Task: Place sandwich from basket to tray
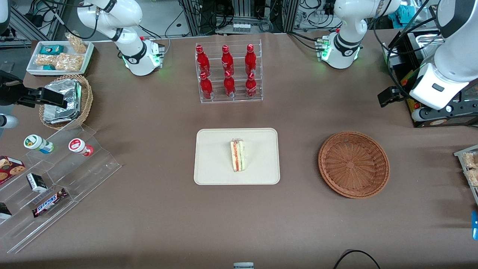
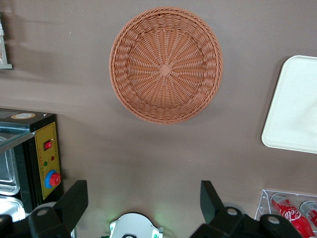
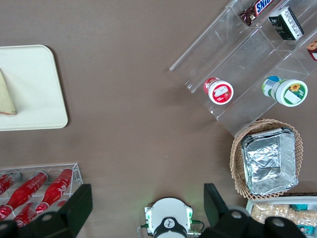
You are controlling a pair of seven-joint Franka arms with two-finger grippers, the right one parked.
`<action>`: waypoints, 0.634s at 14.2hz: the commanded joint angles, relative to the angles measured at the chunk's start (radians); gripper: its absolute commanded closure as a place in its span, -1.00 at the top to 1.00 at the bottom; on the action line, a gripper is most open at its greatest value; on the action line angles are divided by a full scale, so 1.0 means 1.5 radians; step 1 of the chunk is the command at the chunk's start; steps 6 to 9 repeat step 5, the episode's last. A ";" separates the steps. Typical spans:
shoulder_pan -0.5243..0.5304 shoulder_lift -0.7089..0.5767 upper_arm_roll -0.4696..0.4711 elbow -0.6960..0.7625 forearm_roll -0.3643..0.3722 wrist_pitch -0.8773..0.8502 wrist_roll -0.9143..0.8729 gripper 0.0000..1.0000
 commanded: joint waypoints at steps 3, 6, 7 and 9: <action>0.009 0.021 -0.007 0.039 0.003 -0.001 0.015 1.00; 0.008 0.021 -0.007 0.037 0.003 -0.002 0.015 1.00; 0.008 0.021 -0.007 0.037 0.003 -0.002 0.015 1.00; 0.008 0.021 -0.007 0.037 0.003 -0.002 0.015 1.00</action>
